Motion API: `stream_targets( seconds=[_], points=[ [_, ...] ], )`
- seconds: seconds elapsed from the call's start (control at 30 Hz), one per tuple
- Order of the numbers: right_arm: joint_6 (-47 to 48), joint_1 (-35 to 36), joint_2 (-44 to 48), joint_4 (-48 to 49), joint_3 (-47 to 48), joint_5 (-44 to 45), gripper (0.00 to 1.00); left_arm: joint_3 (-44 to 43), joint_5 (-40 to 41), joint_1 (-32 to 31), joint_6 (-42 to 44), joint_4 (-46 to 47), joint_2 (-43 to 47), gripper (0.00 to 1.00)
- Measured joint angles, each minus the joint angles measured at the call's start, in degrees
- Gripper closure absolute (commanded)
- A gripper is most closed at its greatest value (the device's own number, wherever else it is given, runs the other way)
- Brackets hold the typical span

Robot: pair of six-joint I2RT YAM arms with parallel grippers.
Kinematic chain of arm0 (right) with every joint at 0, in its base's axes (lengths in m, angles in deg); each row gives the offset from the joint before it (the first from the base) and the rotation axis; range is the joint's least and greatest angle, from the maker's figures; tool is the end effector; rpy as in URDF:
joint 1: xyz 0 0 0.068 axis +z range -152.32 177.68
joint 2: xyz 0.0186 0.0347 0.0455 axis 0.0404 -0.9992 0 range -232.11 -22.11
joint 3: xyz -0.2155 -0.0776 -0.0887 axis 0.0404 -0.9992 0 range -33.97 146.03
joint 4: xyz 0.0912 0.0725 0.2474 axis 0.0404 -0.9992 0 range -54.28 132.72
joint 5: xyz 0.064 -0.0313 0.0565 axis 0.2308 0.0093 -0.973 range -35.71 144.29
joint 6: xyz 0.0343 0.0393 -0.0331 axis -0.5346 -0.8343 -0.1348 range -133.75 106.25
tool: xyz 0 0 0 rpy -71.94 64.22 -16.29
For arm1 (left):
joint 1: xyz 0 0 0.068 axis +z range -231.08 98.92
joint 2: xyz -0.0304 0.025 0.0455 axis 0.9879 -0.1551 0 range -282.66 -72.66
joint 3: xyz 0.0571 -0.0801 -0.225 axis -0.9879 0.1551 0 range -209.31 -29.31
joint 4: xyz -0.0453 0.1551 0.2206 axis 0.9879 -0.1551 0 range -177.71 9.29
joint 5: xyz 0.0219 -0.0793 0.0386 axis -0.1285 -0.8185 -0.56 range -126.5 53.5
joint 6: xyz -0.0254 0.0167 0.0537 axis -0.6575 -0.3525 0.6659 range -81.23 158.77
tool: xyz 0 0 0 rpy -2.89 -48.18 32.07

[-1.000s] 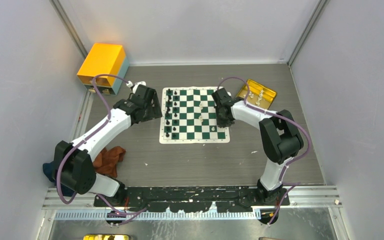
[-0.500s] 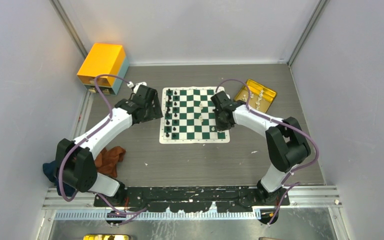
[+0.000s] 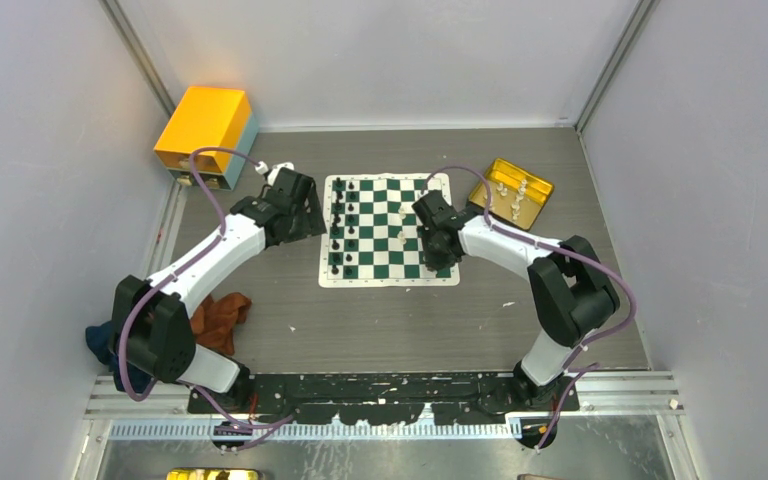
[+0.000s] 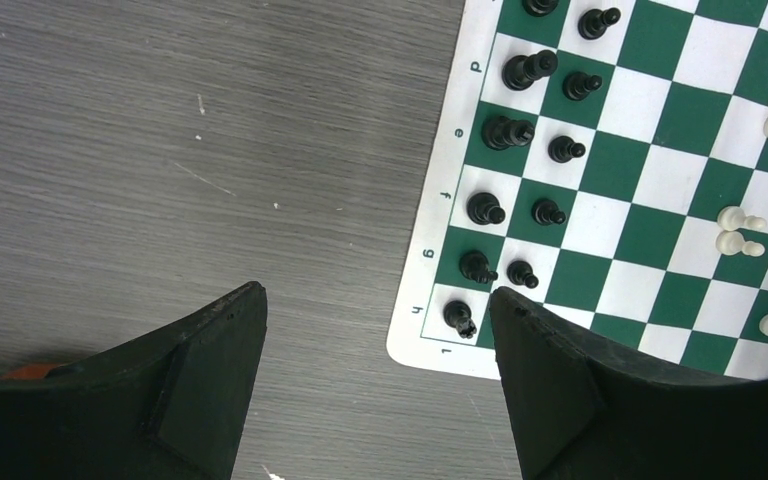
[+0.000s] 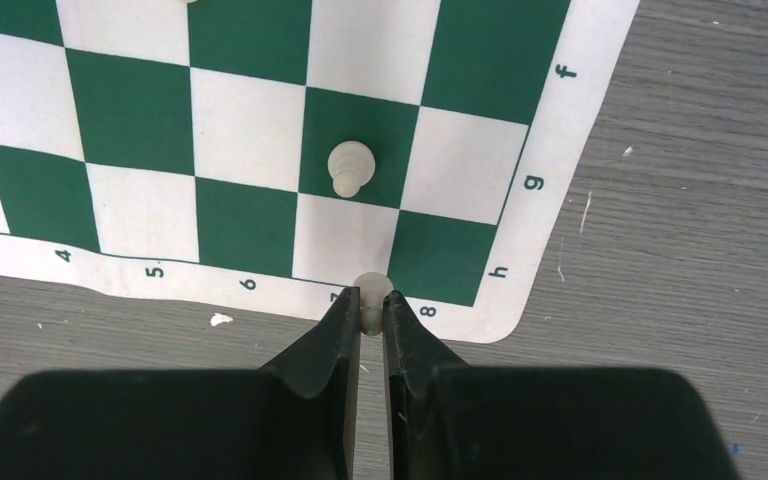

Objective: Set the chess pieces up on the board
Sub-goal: Place the chess piece on the chessboard.

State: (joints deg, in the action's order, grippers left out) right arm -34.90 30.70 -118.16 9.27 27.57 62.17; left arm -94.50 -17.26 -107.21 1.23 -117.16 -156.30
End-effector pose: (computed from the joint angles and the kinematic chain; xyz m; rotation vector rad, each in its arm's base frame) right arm 0.2856 0.1779 0.1399 -0.2465 2.7258 0.0747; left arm 0.2987 -0.1295 0.2267 -0.3742 2.4256 -0.0558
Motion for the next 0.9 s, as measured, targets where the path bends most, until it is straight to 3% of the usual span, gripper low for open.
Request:
stream_targets(
  seconds=[0.9],
  points=[
    [0.04, 1.05, -4.92, 0.42, 3.02, -1.55, 0.93, -0.17, 0.02, -0.07, -0.02, 0.0, -0.04, 0.18]
  ],
)
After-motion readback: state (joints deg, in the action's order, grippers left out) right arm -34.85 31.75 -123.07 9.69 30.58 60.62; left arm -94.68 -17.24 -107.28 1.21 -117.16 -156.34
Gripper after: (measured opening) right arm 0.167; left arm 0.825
